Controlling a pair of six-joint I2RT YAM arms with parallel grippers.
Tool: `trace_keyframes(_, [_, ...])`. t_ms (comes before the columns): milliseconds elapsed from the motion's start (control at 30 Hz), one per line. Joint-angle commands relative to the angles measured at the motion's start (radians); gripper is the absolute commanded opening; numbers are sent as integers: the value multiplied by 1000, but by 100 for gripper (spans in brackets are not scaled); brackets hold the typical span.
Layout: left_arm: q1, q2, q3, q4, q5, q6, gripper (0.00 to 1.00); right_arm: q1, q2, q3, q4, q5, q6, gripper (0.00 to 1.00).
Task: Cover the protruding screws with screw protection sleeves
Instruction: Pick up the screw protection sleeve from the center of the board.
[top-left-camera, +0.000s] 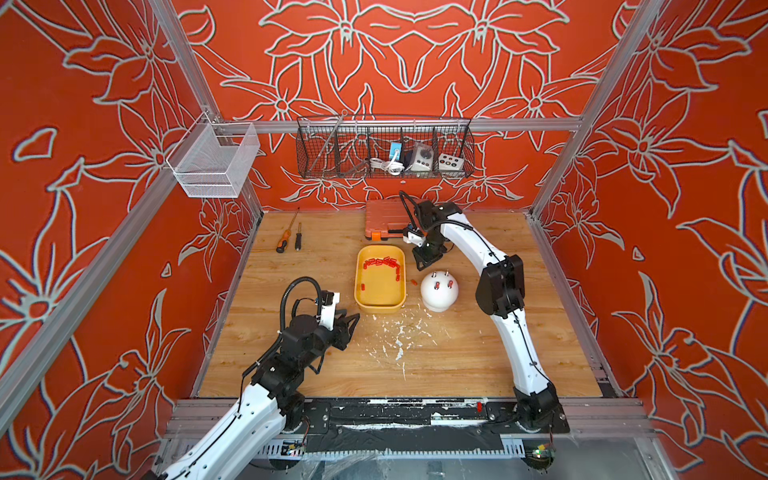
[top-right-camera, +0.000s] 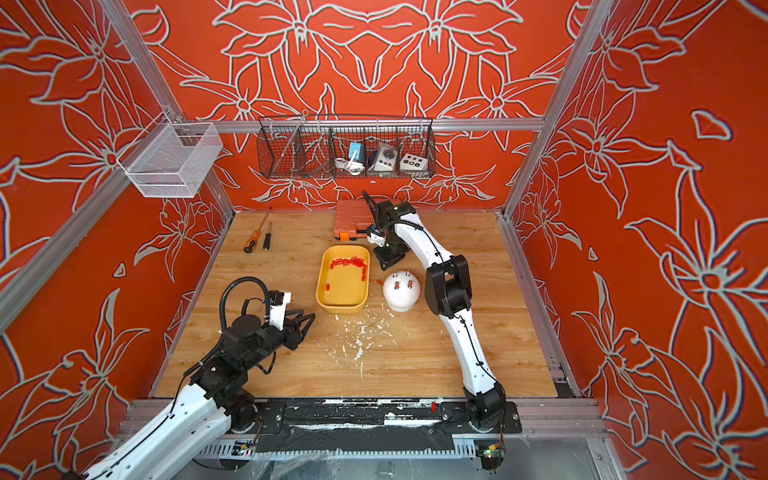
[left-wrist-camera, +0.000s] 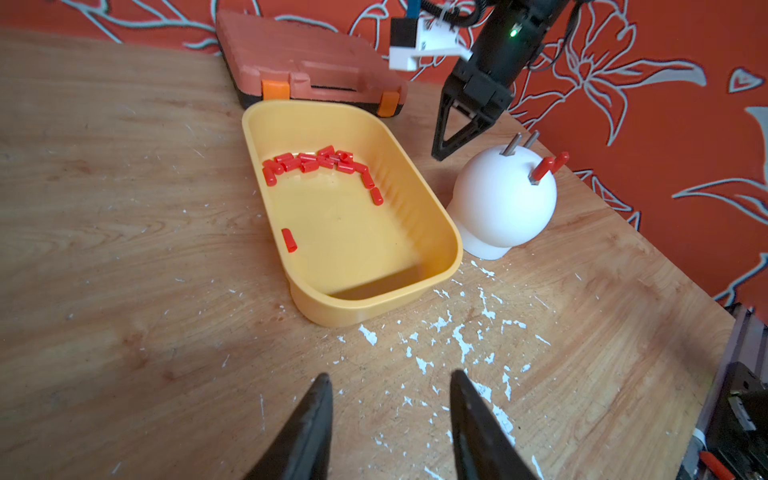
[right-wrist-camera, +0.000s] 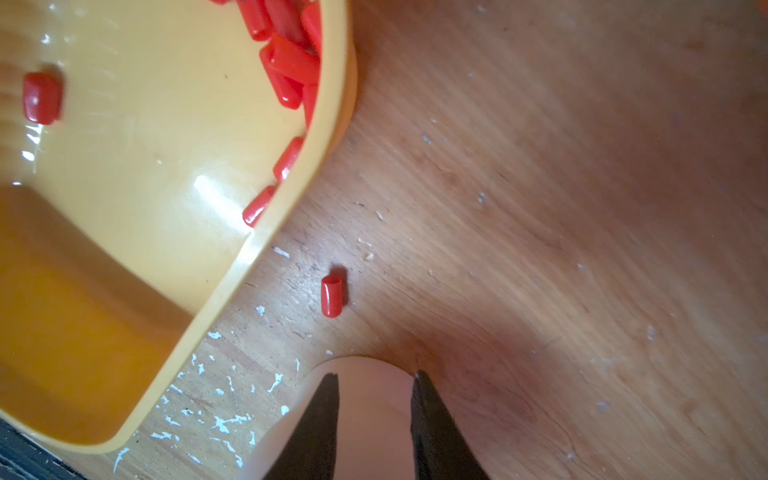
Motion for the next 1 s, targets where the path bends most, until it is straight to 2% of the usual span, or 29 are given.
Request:
trace_keyframes(0, [5,-22,-12,47,8,30,45,4,14,-15,9,-69,-58,33])
trace_keyframes(133, [6,7,-3,52,3,40,46,10,9,-66,33,-87,-58,34])
trace_keyframes(367, [5,37,5,60,17,48,47,26,-78,-304,239,-88,-37,38])
trace_keyframes(567, [5,17,1,52,11,54,47,37,-108,-378,342,-61,-17,41])
trace_keyframes(967, [5,8,-3,50,8,59,48,65,-130,-434,389,1,-8,23])
